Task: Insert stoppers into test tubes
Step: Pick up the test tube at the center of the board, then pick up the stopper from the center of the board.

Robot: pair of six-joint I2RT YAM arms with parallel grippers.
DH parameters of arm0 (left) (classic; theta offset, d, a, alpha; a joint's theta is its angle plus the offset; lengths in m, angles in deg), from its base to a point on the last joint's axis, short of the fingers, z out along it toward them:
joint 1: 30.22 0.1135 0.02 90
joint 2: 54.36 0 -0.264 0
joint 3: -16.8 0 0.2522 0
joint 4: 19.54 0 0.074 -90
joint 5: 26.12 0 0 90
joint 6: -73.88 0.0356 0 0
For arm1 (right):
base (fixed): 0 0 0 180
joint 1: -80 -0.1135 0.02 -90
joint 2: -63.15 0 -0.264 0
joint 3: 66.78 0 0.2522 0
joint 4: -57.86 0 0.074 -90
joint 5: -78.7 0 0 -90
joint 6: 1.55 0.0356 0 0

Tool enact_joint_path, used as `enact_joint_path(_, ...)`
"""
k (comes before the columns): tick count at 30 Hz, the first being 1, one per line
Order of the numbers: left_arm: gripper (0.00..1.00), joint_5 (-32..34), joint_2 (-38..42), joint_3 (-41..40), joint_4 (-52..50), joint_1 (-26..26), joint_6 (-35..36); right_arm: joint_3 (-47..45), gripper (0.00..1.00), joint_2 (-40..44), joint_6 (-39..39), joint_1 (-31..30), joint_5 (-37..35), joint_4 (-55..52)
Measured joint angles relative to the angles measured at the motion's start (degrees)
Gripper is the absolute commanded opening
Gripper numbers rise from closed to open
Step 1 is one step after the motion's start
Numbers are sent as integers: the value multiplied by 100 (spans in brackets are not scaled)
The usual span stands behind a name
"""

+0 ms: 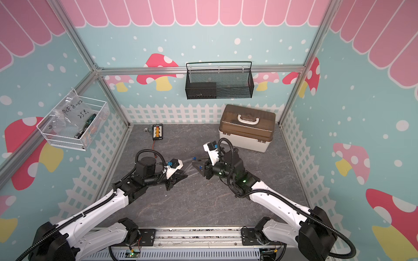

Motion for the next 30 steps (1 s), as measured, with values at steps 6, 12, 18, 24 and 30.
enact_joint_path(6, 0, 319, -376, 81, -210, 658, 46, 271, 43, 26, -1961, 625, -470, -1257)
enact_joint_path(12, 0, 431, -680, 306, -476, 1128, 380, 494, 47, -577, -4225, 815, -966, -2109)
enact_joint_path(18, 0, 533, -861, 380, -487, 1388, 538, 1631, 49, -2179, -6116, 857, -1139, -3200)
enact_joint_path(24, 0, 603, -859, 380, -485, 1414, 658, 2365, 47, -3471, -7761, 857, -1021, -4133)
enact_joint_path(30, 0, 643, -859, 380, -487, 1416, 695, 3075, 45, -4398, -8633, 802, -855, -4636)
